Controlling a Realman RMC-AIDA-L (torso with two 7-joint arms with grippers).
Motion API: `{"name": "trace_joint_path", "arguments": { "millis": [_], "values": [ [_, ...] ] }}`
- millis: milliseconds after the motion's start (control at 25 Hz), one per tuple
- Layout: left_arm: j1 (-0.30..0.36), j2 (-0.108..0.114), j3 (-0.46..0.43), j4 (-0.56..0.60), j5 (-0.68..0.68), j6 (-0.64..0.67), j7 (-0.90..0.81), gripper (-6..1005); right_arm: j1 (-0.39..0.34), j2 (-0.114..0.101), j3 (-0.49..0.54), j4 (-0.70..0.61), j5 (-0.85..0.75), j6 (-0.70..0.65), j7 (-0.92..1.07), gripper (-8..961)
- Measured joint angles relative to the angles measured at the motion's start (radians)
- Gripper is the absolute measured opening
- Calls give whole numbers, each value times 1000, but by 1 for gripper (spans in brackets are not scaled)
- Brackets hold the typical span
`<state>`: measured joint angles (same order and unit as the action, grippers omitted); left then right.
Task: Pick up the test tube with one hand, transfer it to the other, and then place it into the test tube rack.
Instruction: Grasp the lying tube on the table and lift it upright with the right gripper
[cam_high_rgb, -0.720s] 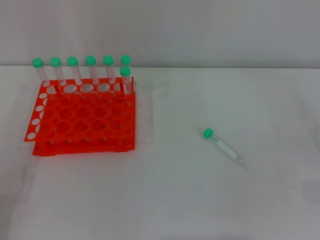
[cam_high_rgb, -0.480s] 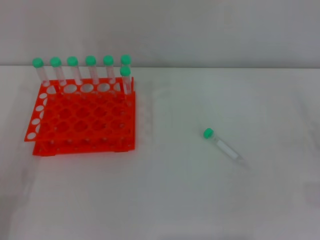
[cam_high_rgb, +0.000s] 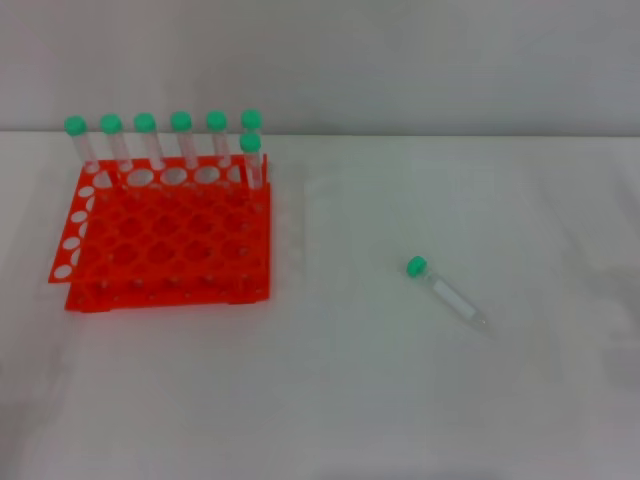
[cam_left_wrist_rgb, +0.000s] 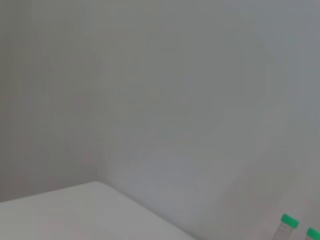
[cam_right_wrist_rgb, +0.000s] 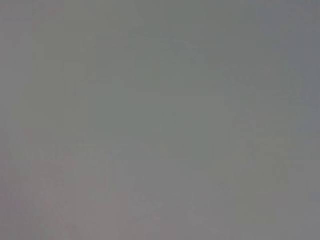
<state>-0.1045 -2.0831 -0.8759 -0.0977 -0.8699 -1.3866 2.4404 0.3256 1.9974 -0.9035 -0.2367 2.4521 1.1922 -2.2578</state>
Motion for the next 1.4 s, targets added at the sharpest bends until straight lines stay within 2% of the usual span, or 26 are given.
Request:
{"name": "trace_joint_path", "arguments": {
  "millis": [160,320,480,560,680,880,1120,1200,1400],
  "values": [
    [4,0,0,4,5,-20,-2,886,-18,-14,-62,-245,-216,-109,296,829],
    [13,0,0,4,6,-49,0,886,-13,-24,-69,-541,-590,-190,674,828],
    [10,-2,0,4,7,-54,1,886,16,-32,-70,-804,-965,-189,1057,828],
    [4,-1,0,4,7,-47,0,885,37,-24,-79,-939,-1182,-149,1253,827],
    [-2,1,0,4,7,-37,-2,885,93,10,-135,-1116,-1496,-71,1492,827],
    [-8,1,0,9,6,-34,2,885,197,12,-340,-1224,-1777,53,1778,824],
    [-17,2,0,20,13,-33,3,884,334,16,-521,-1223,-1929,212,1983,824],
    [-20,2,0,25,20,-33,4,884,373,16,-580,-1205,-1972,241,2040,824],
    [-27,2,-1,26,29,-38,4,884,519,26,-700,-1033,-2007,300,2155,825]
  ]
}}
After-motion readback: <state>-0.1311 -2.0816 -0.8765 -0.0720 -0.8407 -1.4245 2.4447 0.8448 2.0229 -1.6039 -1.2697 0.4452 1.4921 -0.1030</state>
